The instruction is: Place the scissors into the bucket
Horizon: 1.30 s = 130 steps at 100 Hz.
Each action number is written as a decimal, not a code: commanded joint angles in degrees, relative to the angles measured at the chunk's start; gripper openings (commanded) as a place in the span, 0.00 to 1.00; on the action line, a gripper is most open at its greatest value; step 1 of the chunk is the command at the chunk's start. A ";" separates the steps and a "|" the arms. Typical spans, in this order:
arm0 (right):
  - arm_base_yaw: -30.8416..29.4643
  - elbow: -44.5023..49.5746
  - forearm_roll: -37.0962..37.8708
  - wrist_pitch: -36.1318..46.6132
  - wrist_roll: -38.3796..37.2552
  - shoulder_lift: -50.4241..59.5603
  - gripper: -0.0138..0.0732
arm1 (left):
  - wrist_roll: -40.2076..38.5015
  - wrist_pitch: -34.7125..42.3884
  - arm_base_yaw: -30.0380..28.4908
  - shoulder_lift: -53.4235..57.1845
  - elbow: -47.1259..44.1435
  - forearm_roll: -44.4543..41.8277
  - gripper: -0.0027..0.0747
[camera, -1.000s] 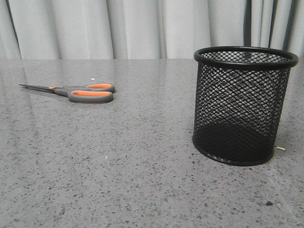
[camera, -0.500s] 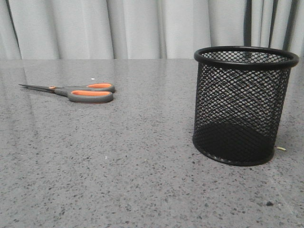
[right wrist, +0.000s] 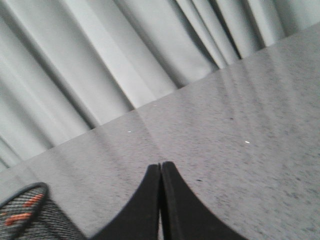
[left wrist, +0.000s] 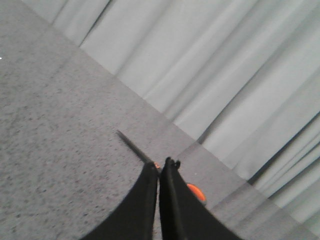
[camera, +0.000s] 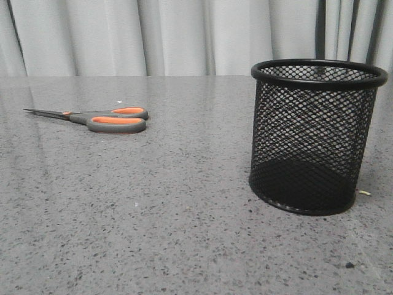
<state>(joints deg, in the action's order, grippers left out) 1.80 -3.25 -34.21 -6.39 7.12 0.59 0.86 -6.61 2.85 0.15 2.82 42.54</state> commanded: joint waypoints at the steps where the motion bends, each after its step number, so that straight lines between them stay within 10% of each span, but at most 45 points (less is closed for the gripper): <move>1: -0.17 -7.31 -0.27 -0.48 0.22 -1.42 0.10 | 0.76 0.89 -0.01 0.63 6.15 -0.55 0.01; 45: -0.17 -43.86 11.49 -39.13 0.32 -37.86 0.10 | 18.43 -34.28 -0.01 -29.23 43.22 -10.69 0.01; 82: -0.17 -52.56 3.86 -44.90 10.96 -50.37 0.13 | 23.95 -42.00 -0.01 -43.56 52.00 -9.95 0.02; 111: -0.17 -52.64 0.68 -45.01 13.33 -51.32 0.61 | 30.28 -43.64 -0.01 -48.28 54.75 -4.59 0.57; 130: -0.17 -52.64 0.68 -44.90 13.39 -51.32 0.62 | 34.68 -49.22 -0.01 -52.32 57.28 -4.33 0.53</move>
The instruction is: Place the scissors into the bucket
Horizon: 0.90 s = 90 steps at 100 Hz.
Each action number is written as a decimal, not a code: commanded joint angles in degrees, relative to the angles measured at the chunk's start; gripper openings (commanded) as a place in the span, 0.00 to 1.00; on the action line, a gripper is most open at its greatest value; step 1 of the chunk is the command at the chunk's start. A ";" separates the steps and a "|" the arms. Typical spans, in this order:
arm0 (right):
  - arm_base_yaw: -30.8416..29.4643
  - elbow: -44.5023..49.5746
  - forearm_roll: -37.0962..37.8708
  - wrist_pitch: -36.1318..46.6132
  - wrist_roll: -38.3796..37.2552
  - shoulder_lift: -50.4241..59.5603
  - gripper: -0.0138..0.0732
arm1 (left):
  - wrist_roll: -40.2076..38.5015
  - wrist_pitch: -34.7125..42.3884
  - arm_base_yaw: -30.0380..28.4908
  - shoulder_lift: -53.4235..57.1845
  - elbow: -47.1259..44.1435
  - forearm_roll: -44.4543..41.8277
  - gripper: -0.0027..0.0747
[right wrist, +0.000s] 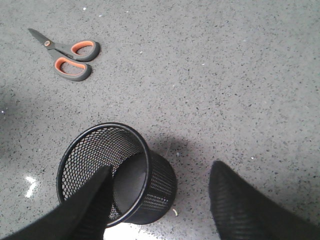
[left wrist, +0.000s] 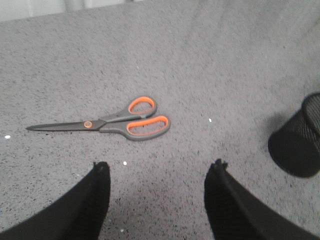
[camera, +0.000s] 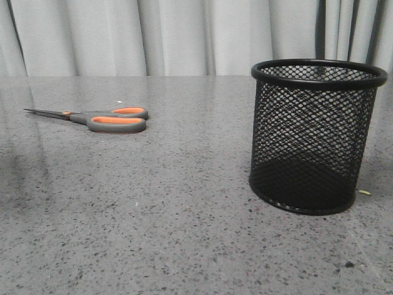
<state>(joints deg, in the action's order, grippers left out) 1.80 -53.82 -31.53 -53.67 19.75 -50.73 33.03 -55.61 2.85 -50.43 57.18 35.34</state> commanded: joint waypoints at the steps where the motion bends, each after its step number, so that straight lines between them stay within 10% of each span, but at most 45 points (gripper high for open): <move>1: -0.17 -2.07 -2.00 2.48 0.77 0.00 0.62 | 3.01 -0.80 -0.01 -1.97 3.06 2.86 0.53; 42: -0.17 -2.07 -2.00 2.50 1.20 0.00 0.62 | 18.18 -15.52 -0.01 -25.98 18.90 1.88 0.53; 90: 4.01 -2.07 -1.61 2.72 2.82 0.00 0.62 | 55.22 -17.12 7.39 -45.78 33.88 -10.36 0.53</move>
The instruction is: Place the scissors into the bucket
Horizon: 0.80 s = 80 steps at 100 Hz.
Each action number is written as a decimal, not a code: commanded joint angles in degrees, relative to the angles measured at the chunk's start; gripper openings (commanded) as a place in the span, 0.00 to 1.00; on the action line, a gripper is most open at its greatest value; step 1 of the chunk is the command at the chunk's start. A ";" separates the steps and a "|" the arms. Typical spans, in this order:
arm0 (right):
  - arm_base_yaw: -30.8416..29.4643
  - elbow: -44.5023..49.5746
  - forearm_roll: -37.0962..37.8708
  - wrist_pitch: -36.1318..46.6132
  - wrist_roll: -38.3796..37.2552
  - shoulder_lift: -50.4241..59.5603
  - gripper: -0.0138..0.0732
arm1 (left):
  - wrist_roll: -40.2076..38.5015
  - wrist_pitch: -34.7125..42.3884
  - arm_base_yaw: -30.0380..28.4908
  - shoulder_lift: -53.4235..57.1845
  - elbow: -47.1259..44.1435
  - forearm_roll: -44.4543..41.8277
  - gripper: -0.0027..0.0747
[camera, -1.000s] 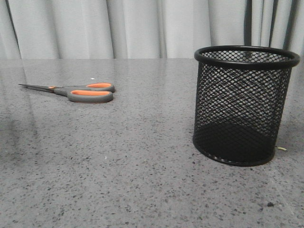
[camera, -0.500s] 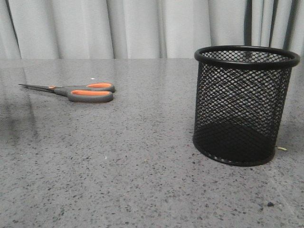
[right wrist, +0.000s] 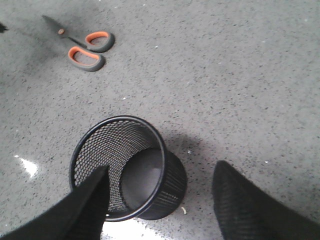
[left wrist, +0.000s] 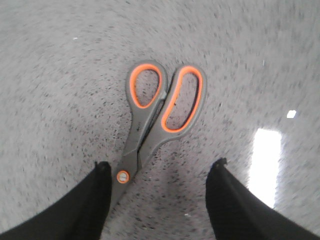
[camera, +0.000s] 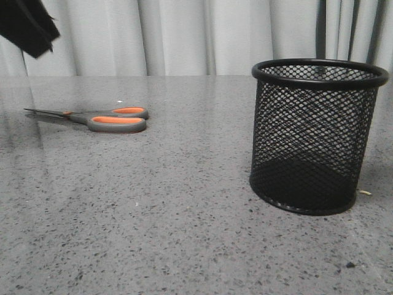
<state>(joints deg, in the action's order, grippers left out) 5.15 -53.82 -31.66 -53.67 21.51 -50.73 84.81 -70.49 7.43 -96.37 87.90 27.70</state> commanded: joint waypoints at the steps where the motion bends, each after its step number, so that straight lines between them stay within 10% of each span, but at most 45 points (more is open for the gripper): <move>1: 0.71 -2.07 -1.49 2.72 1.06 0.00 0.62 | 3.44 -2.24 3.08 -0.23 3.46 -3.26 0.53; 80: 0.71 -2.07 -1.25 2.62 1.06 0.00 0.62 | 7.87 6.14 7.28 -11.29 6.62 -11.81 0.53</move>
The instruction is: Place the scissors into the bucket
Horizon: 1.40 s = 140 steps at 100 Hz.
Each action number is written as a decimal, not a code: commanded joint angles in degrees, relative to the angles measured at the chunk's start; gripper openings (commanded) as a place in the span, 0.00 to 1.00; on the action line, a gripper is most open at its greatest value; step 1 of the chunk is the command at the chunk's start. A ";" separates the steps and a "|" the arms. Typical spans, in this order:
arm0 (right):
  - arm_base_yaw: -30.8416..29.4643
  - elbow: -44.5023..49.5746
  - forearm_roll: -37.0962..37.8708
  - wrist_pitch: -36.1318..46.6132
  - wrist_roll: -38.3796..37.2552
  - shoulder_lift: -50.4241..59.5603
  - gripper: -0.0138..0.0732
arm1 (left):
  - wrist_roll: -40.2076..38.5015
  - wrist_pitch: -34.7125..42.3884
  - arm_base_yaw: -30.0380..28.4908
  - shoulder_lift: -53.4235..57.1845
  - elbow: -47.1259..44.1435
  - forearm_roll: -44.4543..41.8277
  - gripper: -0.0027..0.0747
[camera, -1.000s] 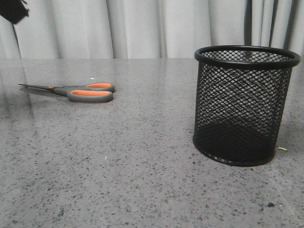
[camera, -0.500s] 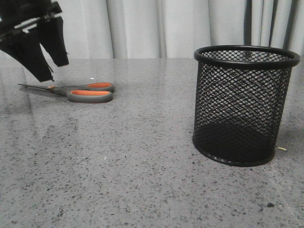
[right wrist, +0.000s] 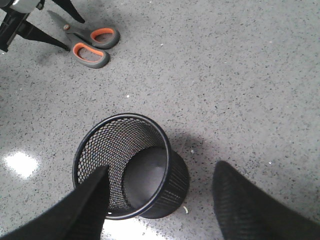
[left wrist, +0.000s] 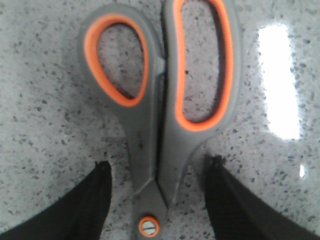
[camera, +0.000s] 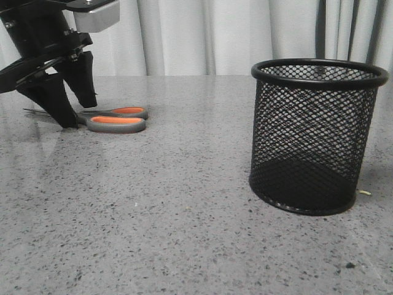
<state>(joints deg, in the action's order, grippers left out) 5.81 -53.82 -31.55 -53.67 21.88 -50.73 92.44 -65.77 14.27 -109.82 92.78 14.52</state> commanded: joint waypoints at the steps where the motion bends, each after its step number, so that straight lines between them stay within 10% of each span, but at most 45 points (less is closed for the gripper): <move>1: 0.05 -2.07 -1.35 2.62 0.69 0.00 0.62 | 0.24 1.56 0.45 2.03 1.74 1.37 0.53; 97: 0.05 -2.07 -1.35 1.86 0.69 0.00 0.62 | -2.94 -7.58 0.59 -0.52 2.42 3.12 0.53; 124: 0.05 -2.07 -1.35 1.86 0.69 0.00 0.62 | -2.94 -7.58 0.59 -0.52 2.42 3.12 0.11; 140: 0.05 -2.07 -1.35 1.86 0.69 0.00 0.62 | -3.02 -7.58 0.59 -0.64 2.42 3.12 0.03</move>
<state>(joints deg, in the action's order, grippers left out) 5.81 -53.82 -31.55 -54.38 21.88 -50.73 90.08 -69.39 14.27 -111.66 94.64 16.44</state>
